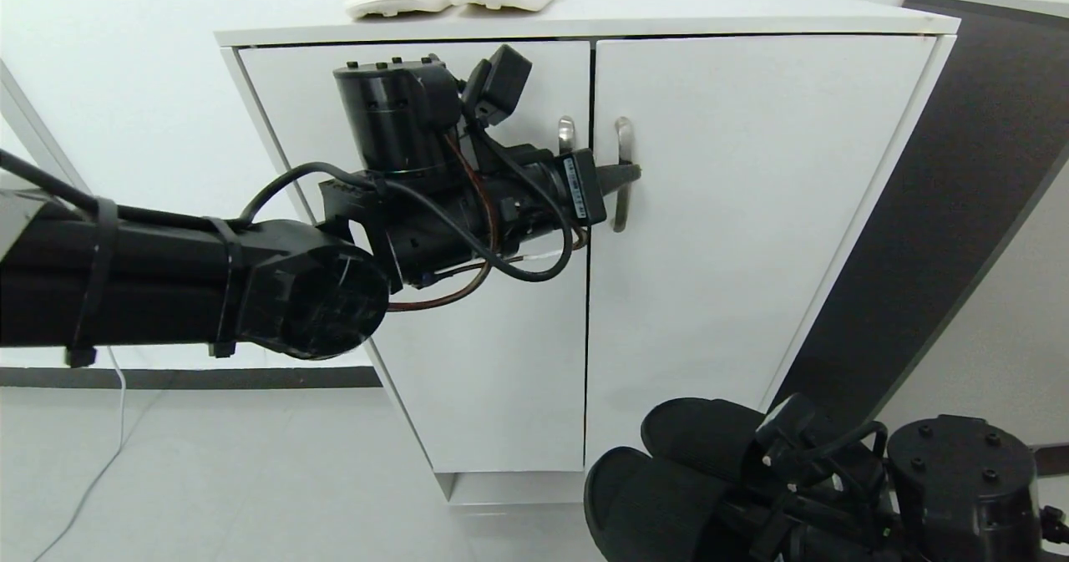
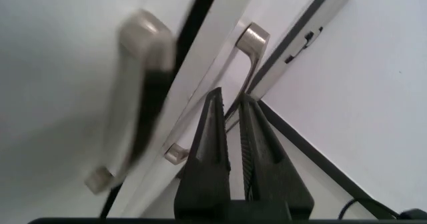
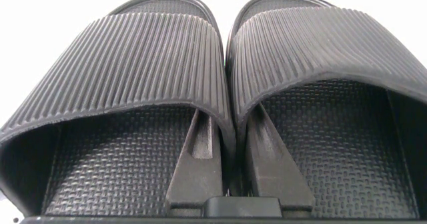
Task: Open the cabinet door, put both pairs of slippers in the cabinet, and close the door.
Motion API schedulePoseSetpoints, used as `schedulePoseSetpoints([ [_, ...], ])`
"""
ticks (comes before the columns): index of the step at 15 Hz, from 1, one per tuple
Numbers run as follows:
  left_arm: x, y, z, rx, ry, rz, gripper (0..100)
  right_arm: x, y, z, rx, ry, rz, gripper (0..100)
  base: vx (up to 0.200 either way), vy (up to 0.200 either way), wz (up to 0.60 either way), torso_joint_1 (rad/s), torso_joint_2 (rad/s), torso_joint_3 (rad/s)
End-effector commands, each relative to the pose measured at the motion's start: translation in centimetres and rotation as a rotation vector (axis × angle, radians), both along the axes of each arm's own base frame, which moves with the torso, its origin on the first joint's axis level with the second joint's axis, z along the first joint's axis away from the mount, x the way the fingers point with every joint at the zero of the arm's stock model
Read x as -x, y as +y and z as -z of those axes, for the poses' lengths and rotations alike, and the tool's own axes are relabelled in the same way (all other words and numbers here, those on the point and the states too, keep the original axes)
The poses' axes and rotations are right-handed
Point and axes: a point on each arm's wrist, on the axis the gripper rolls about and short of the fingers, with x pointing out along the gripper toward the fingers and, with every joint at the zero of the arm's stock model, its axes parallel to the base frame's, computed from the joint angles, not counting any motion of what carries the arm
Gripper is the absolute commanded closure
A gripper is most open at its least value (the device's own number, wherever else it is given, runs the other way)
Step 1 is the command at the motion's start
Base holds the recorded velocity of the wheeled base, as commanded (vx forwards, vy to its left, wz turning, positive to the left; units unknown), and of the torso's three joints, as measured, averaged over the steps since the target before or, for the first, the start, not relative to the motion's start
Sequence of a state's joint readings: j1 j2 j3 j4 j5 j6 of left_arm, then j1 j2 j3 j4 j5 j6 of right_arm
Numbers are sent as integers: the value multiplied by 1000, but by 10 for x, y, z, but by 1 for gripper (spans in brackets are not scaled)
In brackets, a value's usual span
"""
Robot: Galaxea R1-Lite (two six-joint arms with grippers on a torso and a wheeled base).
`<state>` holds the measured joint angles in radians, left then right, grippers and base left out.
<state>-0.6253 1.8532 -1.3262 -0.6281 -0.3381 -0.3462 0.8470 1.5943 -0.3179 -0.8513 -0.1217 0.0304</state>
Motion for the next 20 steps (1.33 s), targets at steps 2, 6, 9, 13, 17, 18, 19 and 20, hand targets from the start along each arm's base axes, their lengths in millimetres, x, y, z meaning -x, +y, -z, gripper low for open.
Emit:
schedulePoseSetpoints([
  [2, 27, 4, -9, 7, -8, 35, 100, 4, 0, 1, -7, 0, -22, 100, 0, 0, 0, 0, 0, 0],
  [6, 67, 13, -10, 2, -3, 81, 100, 18, -10, 3, -52, 15, -185, 100, 0, 0, 0, 0, 0, 0],
  [9, 96, 24, -5, -20, -4, 92, 100, 22, -14, 6, -25, 8, -224, 100, 0, 0, 0, 0, 0, 0],
  [13, 92, 40, -5, -15, 2, 43, 100, 23, -14, 7, -24, 10, -230, 100, 0, 0, 0, 0, 0, 0],
  [17, 43, 29, 2, -20, 25, -23, 100, 23, -14, 8, -9, 4, -235, 100, 0, 0, 0, 0, 0, 0],
  [18, 33, 22, 4, -15, 18, -17, 100, 23, -14, 7, -10, -1, -236, 100, 0, 0, 0, 0, 0, 0],
  [19, 23, 15, 6, -10, 10, -11, 100, 22, -14, 7, -10, -1, -235, 100, 0, 0, 0, 0, 0, 0],
  [20, 18, 11, 9, -12, 10, 3, 100, 23, -14, 8, -8, 4, -237, 100, 0, 0, 0, 0, 0, 0],
])
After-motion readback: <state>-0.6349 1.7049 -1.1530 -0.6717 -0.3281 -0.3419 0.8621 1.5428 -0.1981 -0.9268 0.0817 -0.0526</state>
